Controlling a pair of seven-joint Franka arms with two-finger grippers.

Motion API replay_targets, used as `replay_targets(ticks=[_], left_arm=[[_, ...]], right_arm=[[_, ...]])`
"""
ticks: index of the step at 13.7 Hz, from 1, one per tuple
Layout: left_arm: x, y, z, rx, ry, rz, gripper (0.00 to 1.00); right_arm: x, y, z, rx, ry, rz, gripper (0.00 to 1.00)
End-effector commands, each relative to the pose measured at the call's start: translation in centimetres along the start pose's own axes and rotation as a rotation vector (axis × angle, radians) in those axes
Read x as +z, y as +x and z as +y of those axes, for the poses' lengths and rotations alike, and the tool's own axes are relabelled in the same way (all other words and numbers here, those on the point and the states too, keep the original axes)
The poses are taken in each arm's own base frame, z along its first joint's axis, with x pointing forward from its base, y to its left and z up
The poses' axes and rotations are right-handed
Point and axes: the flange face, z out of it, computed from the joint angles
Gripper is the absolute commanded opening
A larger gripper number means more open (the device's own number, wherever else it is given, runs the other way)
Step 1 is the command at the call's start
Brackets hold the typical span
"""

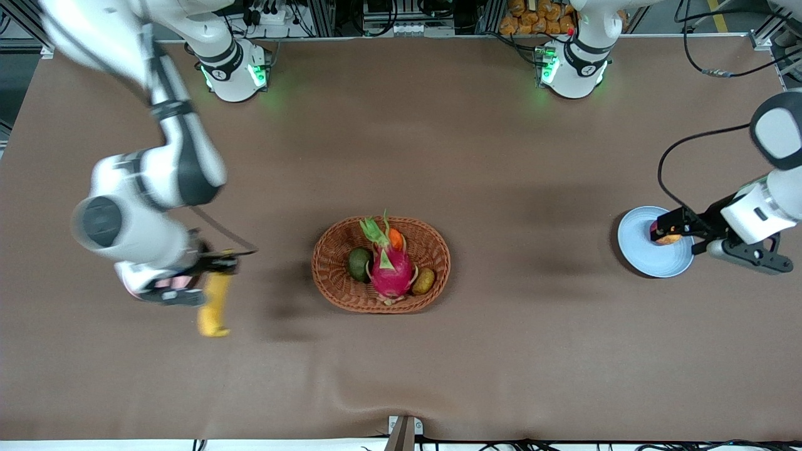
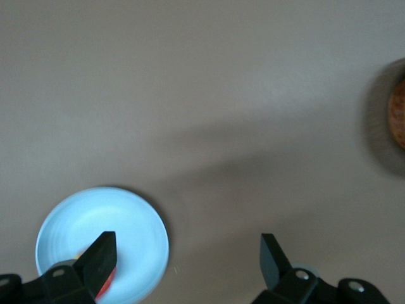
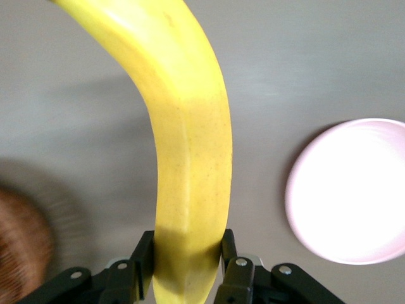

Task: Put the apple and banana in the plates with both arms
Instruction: 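Release the apple on the blue plate while the right gripper carries the banana, then lower the banana onto the pink plate and open the right gripper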

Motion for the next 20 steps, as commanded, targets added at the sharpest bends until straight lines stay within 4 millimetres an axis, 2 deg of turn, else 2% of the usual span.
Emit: replay_targets(ticks=[1,3,4,6,7,8,9,10,11,13,14,16,18,19,20], left_arm=[[-5.7,-0.8,2.1,-0.076,0.075,-0.072,1.0],[-7.6,-1.4,3.9,-0.151,0.136,-0.096,1.0],[-8.6,-1.7,3.7,-0.152,0.164,-0.088,1.0],[-10.6,-2.6,3.4,-0.16,0.191,-0.077,1.0],[-11.6,-3.3,2.6,-0.185,0.184,-0.073,1.0],[-12.9,-4.4,2.1,-0.206,0.177,-0.069,1.0],[-14.0,-5.4,1.7,-0.224,0.176,-0.068,1.0],[-15.3,-6.3,2.0,-0.228,0.177,-0.064,1.0],[-16.0,-7.6,2.4,-0.238,0.165,-0.101,1.0],[-18.1,-9.8,3.8,-0.338,0.16,-0.115,1.0],[-18.9,-10.3,4.4,-0.357,0.165,-0.104,1.0],[-18.6,-9.7,4.4,-0.346,0.163,-0.095,1.0],[-18.2,-8.7,4.1,-0.338,0.179,-0.062,1.0],[-18.0,-8.2,4.2,-0.329,0.179,-0.057,1.0],[-18.5,-7.9,4.7,-0.319,0.184,-0.044,1.0]], right_arm=[[2.0,1.0,8.1,0.075,-0.01,-0.039,0.0],[4.4,0.4,12.6,0.085,-0.014,-0.085,0.0],[5.5,0.0,14.1,0.086,-0.013,-0.103,0.0],[7.3,-0.3,16.0,0.096,-0.012,-0.136,0.0],[8.3,-0.3,16.5,0.102,-0.012,-0.153,0.0],[9.1,-0.4,16.8,0.104,-0.012,-0.166,0.08],[9.7,-0.8,16.9,0.087,-0.011,-0.179,0.36],[9.7,-0.8,17.2,0.078,-0.01,-0.18,0.76],[9.5,-0.8,17.4,0.079,-0.009,-0.177,1.0],[7.9,-0.8,17.1,0.074,-0.007,-0.161,1.0],[6.4,-0.8,16.6,0.067,-0.006,-0.143,1.0],[1.5,-1.5,15.3,0.045,-0.003,-0.108,1.0],[-5.2,-3.2,12.8,-0.023,-0.001,-0.051,1.0],[-8.5,-4.2,12.3,-0.059,0.003,-0.006,1.0],[-10.5,-5.1,12.1,-0.097,0.007,0.002,1.0]])
